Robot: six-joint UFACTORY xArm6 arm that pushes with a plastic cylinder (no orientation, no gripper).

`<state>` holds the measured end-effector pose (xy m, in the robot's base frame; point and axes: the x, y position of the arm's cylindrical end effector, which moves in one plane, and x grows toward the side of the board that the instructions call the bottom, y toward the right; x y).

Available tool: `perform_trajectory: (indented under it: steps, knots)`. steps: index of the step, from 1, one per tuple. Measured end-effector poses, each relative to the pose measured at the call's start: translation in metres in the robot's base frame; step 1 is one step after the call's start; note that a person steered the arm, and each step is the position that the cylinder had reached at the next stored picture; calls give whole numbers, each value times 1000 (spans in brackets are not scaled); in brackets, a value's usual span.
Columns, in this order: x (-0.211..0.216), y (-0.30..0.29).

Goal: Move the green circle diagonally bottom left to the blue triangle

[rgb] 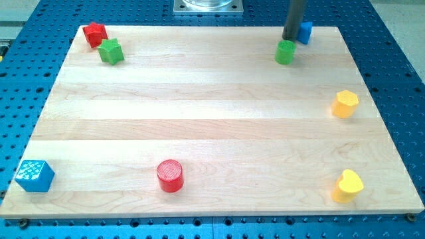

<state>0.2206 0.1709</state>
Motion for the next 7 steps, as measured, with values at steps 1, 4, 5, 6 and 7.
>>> perform_trajectory:
  steps: [1,4,5,6,7]
  knots:
    - [-10,-6]
    - [130,-79]
    - [127,-20]
    - [95,-8]
    - [66,-15]
